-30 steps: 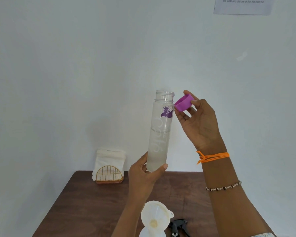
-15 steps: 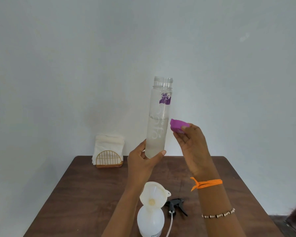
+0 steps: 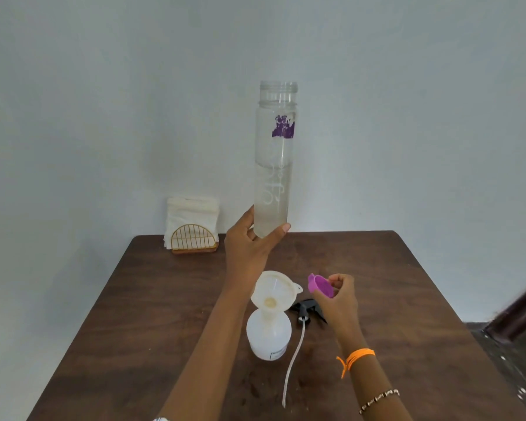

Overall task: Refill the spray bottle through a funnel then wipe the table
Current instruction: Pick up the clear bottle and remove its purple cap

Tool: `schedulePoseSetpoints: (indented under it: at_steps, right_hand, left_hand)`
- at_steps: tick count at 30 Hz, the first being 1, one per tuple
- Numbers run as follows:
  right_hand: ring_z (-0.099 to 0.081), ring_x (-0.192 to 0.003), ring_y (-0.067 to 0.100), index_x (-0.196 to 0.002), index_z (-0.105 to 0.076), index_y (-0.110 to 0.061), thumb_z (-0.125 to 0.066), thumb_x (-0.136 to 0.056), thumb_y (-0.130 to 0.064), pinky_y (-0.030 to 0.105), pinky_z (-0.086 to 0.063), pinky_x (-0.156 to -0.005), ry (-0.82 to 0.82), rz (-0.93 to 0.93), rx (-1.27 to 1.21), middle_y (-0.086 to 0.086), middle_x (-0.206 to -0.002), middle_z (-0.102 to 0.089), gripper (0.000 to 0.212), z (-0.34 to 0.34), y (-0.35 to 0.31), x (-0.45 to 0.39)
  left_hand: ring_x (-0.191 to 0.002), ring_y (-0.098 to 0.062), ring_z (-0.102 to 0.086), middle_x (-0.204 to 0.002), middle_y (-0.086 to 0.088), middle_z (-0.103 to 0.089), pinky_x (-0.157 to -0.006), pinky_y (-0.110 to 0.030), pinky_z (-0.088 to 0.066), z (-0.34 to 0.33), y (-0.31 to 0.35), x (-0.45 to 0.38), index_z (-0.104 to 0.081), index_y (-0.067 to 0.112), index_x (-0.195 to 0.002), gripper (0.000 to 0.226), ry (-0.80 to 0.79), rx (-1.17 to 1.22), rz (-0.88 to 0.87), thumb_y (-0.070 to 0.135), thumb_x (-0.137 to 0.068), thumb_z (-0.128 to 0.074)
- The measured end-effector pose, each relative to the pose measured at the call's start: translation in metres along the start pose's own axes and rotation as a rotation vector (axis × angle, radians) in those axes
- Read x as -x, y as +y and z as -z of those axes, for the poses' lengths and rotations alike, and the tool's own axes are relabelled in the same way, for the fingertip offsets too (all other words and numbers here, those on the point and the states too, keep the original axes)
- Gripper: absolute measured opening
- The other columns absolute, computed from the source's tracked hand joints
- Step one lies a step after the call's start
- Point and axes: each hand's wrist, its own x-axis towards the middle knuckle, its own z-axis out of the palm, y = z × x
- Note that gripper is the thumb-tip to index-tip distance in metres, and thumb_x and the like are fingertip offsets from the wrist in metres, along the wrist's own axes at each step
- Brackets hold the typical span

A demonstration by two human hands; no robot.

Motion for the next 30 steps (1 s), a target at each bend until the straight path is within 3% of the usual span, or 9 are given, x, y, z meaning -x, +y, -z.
schedulePoseSetpoints:
  at_steps: [4,7,14,24,30]
  right_hand:
    - [-0.055,-0.093,0.023,-0.099,-0.052,-0.019,-0.078,-0.07,-0.018,0.026,-0.043,-0.073,-0.068,0.056,0.312,0.003,-0.099,-0.054,0.038,0.002,0.045,0.002]
    - [-0.052,-0.093,0.025,-0.098,-0.058,-0.016,-0.078,-0.071,-0.021,0.025,-0.04,-0.071,-0.131,0.095,0.508,0.005,-0.099,-0.053,0.034,0.005,0.07,0.006]
    - [-0.044,-0.1,0.023,-0.105,-0.052,-0.016,-0.08,-0.065,-0.012,0.024,-0.039,-0.074,-0.266,0.065,0.721,0.005,-0.113,-0.05,0.049,0.007,0.093,0.011]
    - [-0.041,-0.109,0.016,-0.11,-0.048,-0.021,-0.081,-0.068,-0.018,0.017,-0.037,-0.074,-0.316,-0.024,0.766,0.001,-0.121,-0.047,0.054,0.008,0.106,0.014]
    - [-0.046,-0.112,0.019,-0.118,-0.05,-0.019,-0.083,-0.065,-0.023,0.025,-0.045,-0.086,-0.33,-0.043,0.725,0.001,-0.122,-0.047,0.062,0.009,0.095,0.01]
  left_hand:
    - [-0.095,-0.004,-0.066,-0.104,0.008,-0.07,-0.078,-0.015,-0.052,0.001,-0.001,0.001,-0.064,0.016,-0.114,0.042,0.006,-0.012,-0.006,0.017,-0.074,-0.077]
    - [-0.092,0.0,-0.066,-0.102,0.012,-0.069,-0.075,-0.012,-0.05,0.002,-0.002,0.002,-0.063,0.015,-0.113,0.04,0.005,-0.003,0.003,0.015,-0.075,-0.076]
    - [-0.09,0.003,-0.066,-0.099,0.016,-0.068,-0.072,-0.009,-0.049,0.002,-0.002,0.003,-0.063,0.019,-0.111,0.038,0.004,-0.003,0.006,0.014,-0.076,-0.075]
    - [-0.087,0.007,-0.065,-0.098,0.019,-0.066,-0.07,-0.008,-0.048,0.003,-0.002,0.002,-0.061,0.021,-0.11,0.038,0.012,0.012,0.004,0.013,-0.075,-0.075]
    - [-0.088,0.006,-0.065,-0.096,0.023,-0.066,-0.071,-0.008,-0.049,0.004,-0.002,0.002,-0.062,0.026,-0.108,0.038,0.004,0.007,0.008,0.014,-0.075,-0.076]
